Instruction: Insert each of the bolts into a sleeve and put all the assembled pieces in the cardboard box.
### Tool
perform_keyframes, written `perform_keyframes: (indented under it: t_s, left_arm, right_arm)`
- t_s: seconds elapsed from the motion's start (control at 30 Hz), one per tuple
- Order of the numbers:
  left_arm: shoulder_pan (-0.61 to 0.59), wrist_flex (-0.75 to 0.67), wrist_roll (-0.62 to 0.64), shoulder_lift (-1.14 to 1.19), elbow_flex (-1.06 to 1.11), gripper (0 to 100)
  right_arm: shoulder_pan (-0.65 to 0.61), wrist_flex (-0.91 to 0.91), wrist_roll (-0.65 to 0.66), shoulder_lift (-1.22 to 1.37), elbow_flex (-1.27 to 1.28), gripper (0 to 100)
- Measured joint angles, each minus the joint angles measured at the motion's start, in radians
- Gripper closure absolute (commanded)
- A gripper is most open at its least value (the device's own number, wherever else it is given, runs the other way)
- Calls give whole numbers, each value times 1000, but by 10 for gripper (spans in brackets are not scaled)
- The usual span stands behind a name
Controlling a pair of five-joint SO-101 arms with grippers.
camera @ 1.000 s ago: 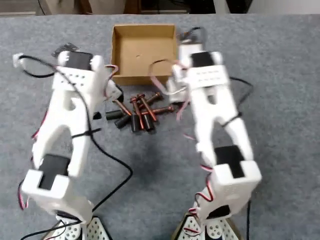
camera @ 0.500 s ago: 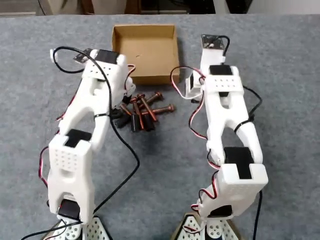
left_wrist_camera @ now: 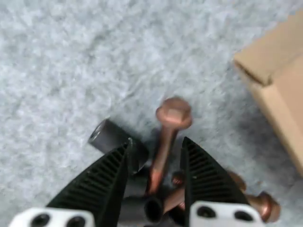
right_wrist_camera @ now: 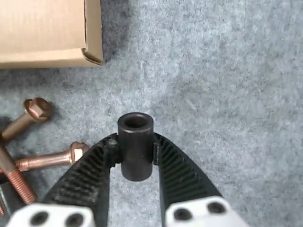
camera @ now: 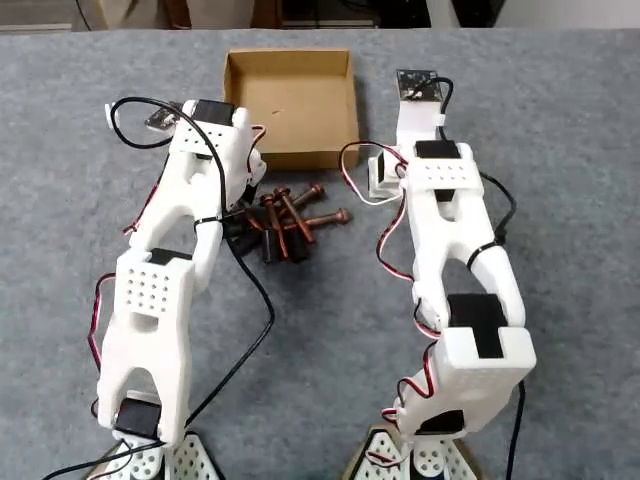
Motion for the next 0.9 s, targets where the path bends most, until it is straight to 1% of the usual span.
perform_keyframes:
  t_s: [0.23, 0.4, 0.53, 0.6, 0.7, 0.73, 0.8, 0.9]
  left_arm:
    - [-3, 2, 0, 114, -126, 847]
    - [-18, 5, 0, 157, -161, 847]
    - [-21, 37, 2, 180, -192, 847]
    - [-21, 48, 2, 186, -193, 872]
    - [-21, 49, 2, 190, -196, 972]
    - [-21, 49, 2, 190, -196, 987]
    - [-21, 48, 2, 196, -196, 970]
    - [-21, 48, -8, 198, -196, 982]
  right_arm:
    - [0, -2, 0, 0, 0, 989]
    - [0, -2, 0, 0, 0, 989]
    - [0, -2, 0, 0, 0, 989]
    - [0, -2, 0, 0, 0, 989]
    - [0, -2, 0, 0, 0, 989]
    - [0, -2, 0, 0, 0, 989]
    - [0, -2, 0, 0, 0, 989]
    - [0, -2, 0, 0, 0, 989]
